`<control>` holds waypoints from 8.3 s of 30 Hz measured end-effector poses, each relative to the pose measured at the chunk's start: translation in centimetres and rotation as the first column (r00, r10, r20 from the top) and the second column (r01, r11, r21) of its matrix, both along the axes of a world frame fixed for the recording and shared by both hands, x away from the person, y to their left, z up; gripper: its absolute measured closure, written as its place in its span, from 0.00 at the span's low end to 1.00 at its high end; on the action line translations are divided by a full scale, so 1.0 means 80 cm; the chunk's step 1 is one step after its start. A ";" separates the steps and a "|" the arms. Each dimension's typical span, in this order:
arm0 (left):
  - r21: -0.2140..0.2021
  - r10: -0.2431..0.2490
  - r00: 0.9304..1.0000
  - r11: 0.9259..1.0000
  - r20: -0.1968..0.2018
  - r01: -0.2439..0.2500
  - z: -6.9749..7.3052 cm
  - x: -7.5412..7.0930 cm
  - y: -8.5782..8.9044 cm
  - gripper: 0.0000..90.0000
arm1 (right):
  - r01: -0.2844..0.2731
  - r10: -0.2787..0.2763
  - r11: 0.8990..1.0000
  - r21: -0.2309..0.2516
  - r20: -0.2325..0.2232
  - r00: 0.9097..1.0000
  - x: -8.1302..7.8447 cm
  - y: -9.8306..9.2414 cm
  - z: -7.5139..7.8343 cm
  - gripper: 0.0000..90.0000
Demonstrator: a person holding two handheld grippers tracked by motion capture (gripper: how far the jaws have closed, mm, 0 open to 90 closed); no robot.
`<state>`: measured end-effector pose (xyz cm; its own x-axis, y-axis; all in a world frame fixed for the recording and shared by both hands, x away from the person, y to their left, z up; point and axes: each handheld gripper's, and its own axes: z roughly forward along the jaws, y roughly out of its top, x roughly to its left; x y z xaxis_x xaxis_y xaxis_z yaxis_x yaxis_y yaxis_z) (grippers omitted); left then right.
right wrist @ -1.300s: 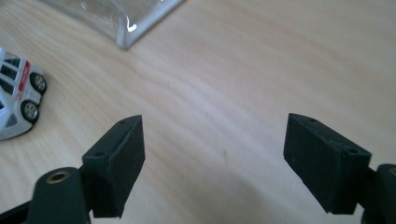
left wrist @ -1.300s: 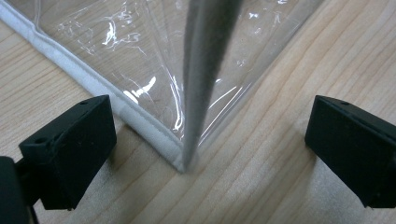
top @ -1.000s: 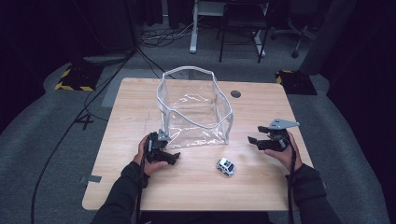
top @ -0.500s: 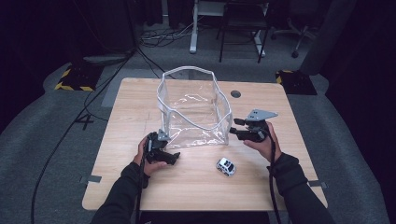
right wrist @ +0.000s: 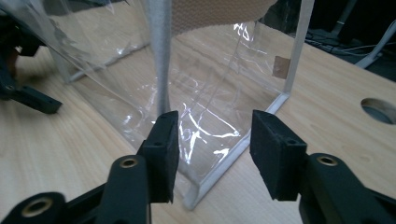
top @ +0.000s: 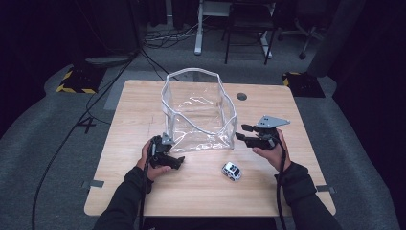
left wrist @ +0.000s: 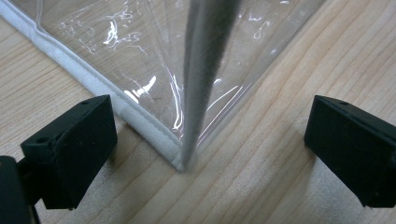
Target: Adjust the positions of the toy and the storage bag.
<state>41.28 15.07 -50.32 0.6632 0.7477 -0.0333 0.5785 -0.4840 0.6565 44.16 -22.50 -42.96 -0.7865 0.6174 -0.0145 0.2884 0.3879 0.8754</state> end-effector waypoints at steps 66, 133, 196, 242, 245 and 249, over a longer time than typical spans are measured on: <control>0.008 -0.056 0.998 0.998 0.012 0.056 0.000 -0.067 0.054 0.06 | 0.024 -0.026 0.998 -0.054 -0.044 0.999 -0.097 -0.097 -0.067 0.64; 0.018 -0.044 0.999 0.999 -0.002 0.044 0.000 -0.071 0.070 0.01 | -0.189 0.162 0.965 -0.184 -0.152 0.975 -0.100 0.048 -0.092 0.25; 0.017 -0.044 0.999 0.999 -0.002 0.044 0.000 -0.071 0.070 0.01 | 0.032 -0.041 0.988 -0.149 -0.058 0.997 -0.114 -0.088 -0.076 0.54; 0.011 -0.040 0.999 0.999 -0.004 0.040 -0.001 -0.071 0.070 0.01 | 0.077 -0.097 0.986 -0.148 -0.131 0.987 -0.097 -0.100 -0.089 0.54; 0.015 -0.043 0.999 0.999 -0.004 0.043 0.000 -0.070 0.070 0.01 | 0.093 -0.108 0.988 -0.121 -0.120 0.987 -0.098 -0.104 -0.086 0.54; 0.017 -0.045 0.999 0.999 0.001 0.045 0.000 -0.069 0.070 0.01 | 0.130 -0.139 0.986 -0.103 -0.091 0.986 -0.099 -0.111 -0.081 0.54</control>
